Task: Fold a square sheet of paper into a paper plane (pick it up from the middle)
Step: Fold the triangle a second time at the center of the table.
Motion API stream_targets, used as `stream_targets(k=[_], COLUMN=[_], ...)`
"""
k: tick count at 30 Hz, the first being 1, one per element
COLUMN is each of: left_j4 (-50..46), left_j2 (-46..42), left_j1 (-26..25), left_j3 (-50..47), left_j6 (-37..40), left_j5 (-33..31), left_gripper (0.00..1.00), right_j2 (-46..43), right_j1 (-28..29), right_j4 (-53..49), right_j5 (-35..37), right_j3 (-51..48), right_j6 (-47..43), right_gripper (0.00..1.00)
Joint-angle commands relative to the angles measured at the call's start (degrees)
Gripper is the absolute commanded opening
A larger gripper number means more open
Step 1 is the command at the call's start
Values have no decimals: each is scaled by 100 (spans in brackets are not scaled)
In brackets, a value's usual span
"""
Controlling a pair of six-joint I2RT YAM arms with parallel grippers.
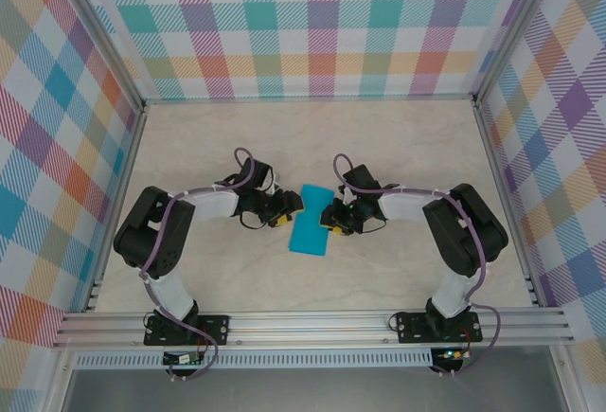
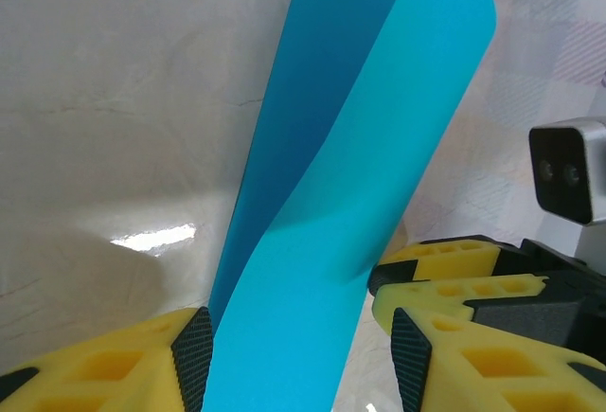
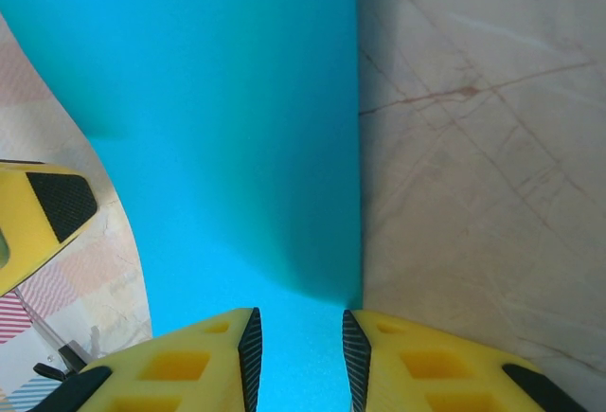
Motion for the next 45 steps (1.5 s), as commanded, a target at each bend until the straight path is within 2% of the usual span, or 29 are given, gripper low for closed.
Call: stream_targets(k=[1, 13, 28, 38, 45], left_j4=[-225, -208, -74, -43, 573], left_j2=[166, 538, 374, 248, 238], left_j1=[-56, -78, -80, -81, -66], left_j3=[186, 462, 395, 323, 73], left_j6=[161, 291, 248, 200, -227], left_j5=[55, 81, 193, 171, 345], left_gripper=[55, 53, 43, 41, 41], right_j2=[279, 373, 561, 554, 516], right_j1=[-6, -6, -6, -6, -2], right_j4=[-333, -308, -194, -203, -186], right_j5=[316, 337, 313, 302, 289], right_j3=[-164, -198, -279, -236, -218], right_j6=[-117, -117, -52, -47, 1], right_gripper=[32, 32, 33, 34, 34])
